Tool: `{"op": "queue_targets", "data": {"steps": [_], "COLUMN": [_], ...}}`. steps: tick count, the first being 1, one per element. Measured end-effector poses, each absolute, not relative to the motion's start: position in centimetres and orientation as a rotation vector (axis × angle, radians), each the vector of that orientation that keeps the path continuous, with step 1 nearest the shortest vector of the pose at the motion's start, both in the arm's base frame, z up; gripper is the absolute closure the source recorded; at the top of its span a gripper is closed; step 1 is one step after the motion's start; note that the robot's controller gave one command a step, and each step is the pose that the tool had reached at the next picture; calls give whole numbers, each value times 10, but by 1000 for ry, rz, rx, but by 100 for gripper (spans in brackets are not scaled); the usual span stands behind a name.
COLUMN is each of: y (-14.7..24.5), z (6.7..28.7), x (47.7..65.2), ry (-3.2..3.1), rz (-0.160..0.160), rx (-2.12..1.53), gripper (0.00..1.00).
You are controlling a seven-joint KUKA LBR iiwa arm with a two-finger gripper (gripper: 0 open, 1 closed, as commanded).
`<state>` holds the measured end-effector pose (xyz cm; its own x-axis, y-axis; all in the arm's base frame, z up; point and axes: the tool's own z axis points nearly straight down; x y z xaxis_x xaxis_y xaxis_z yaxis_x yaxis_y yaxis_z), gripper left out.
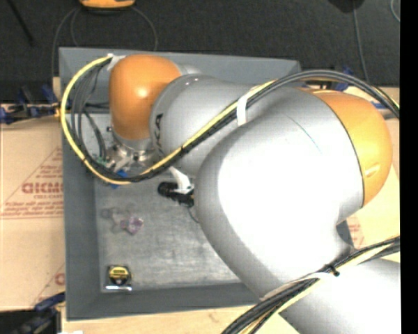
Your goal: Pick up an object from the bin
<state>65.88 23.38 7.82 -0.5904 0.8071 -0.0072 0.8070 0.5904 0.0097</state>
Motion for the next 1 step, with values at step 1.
{"op": "queue_targets", "data": {"steps": [1], "y": [225], "z": [208], "x": [642], "ry": [2811], "rz": [12], "rx": [1387], "gripper": [100]}}
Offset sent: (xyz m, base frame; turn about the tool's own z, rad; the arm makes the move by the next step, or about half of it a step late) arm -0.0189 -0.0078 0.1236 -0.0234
